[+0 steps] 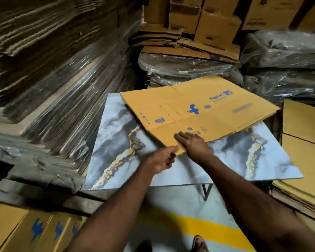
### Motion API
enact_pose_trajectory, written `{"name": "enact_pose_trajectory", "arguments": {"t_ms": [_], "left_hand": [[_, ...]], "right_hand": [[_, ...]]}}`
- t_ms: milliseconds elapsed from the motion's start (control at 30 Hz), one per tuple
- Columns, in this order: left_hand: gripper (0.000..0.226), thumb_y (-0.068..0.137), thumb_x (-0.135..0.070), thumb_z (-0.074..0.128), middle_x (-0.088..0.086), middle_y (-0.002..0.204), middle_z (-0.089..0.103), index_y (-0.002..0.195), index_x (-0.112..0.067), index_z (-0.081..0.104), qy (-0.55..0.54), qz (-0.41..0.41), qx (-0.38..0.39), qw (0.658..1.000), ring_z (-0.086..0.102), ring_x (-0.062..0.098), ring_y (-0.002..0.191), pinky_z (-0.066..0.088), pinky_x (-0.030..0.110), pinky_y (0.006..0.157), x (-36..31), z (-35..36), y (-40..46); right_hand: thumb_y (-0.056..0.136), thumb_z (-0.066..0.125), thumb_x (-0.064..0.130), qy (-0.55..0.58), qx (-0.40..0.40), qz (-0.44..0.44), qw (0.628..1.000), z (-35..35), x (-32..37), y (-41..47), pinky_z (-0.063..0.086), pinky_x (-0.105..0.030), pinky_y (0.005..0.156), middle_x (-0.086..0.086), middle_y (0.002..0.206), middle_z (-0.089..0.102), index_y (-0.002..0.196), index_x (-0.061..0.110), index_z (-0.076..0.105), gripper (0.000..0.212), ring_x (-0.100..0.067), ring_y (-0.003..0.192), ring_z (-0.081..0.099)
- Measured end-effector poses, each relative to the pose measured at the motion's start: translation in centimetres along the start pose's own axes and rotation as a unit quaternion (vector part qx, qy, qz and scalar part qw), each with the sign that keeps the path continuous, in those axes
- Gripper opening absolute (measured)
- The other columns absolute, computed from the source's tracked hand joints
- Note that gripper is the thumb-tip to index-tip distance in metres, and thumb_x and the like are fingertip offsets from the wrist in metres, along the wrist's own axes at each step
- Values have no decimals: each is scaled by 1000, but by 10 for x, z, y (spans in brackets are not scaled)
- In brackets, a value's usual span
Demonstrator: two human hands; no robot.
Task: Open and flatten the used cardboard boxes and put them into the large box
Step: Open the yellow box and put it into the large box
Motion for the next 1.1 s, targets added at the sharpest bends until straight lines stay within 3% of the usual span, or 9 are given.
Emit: {"name": "enact_pose_trajectory", "arguments": {"t_ms": [267, 367, 433, 567, 733, 833, 900, 1000, 1100], "left_hand": [[39, 94, -50, 59, 7, 103, 69, 113, -15, 64, -193, 73, -102, 973, 66, 23, 91, 52, 47, 97, -45, -48, 45], [17, 100, -25, 57, 6, 87, 70, 107, -10, 62, -181, 101, -121, 971, 68, 18, 73, 60, 40, 75, -69, -44, 54], [9, 97, -12, 55, 6, 70, 66, 88, -11, 56, -129, 82, -122, 981, 63, 15, 58, 55, 29, 56, -72, -30, 57], [7, 91, -13, 56, 9, 79, 62, 96, -8, 57, -113, 64, -118, 984, 59, 18, 68, 53, 32, 70, -61, -3, 64], [7, 93, -3, 51, 12, 79, 62, 88, -5, 54, -188, 55, -85, 977, 61, 22, 67, 56, 28, 45, -53, 40, 55], [9, 94, -1, 47, 14, 84, 61, 92, -6, 54, -206, 45, -40, 977, 61, 23, 73, 59, 35, 57, -50, 74, 46], [8, 94, -2, 48, 14, 87, 63, 95, -6, 55, -192, 32, 10, 981, 63, 24, 79, 55, 38, 73, -45, 96, 39], [7, 95, -15, 49, 13, 87, 62, 95, -9, 53, -146, 27, 59, 987, 62, 25, 82, 59, 37, 64, -49, 111, 31], [10, 97, -24, 50, 14, 93, 62, 93, -15, 50, -184, 44, 39, 981, 62, 30, 85, 53, 46, 74, -63, 101, 36]], "right_hand": [[62, 46, -20, 40, -123, -58, 990, -8, -53, -84, 47, -48, 103, -8, 142, 56, 141, 12, 55, 86, -34, 126, 57], [69, 59, -17, 41, -100, 19, 994, -12, -80, -115, 45, -44, 105, -6, 146, 52, 145, 19, 50, 85, -31, 131, 54], [80, 62, -2, 38, -14, 101, 994, -13, -100, -133, 41, -41, 109, -6, 156, 39, 154, 24, 34, 83, -31, 139, 44], [86, 72, 36, -6, 272, 224, 936, -15, -103, -150, 23, -47, 119, -12, 166, -2, 156, 21, -14, 112, -32, 151, 10], [67, 83, 58, 47, 350, 229, 907, -30, -86, -145, 23, -47, 120, -16, 164, -6, 154, 9, -20, 143, -33, 151, 11], [69, 78, 64, 87, 244, 251, 933, -37, -71, -125, 18, -55, 120, -17, 164, -11, 155, 10, -16, 138, -35, 152, 2], [81, 74, 49, 80, 101, 297, 946, -36, -68, -116, 25, -59, 114, -19, 161, 13, 155, 9, 5, 109, -36, 148, 18], [89, 64, 34, 12, -38, 289, 956, -37, -86, -124, 42, -45, 103, -9, 145, 47, 141, 15, 39, 61, -29, 132, 45], [89, 61, 17, 8, -75, 247, 966, -42, -112, -152, 42, -36, 100, -3, 149, 49, 142, 18, 46, 55, -26, 133, 49]]}}
Point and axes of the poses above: each hand's wrist, its own y-axis towards the middle knuckle, its own z-axis out of the palm, x = y × z, the point moved 2 cm from there along y, towards the middle knuckle
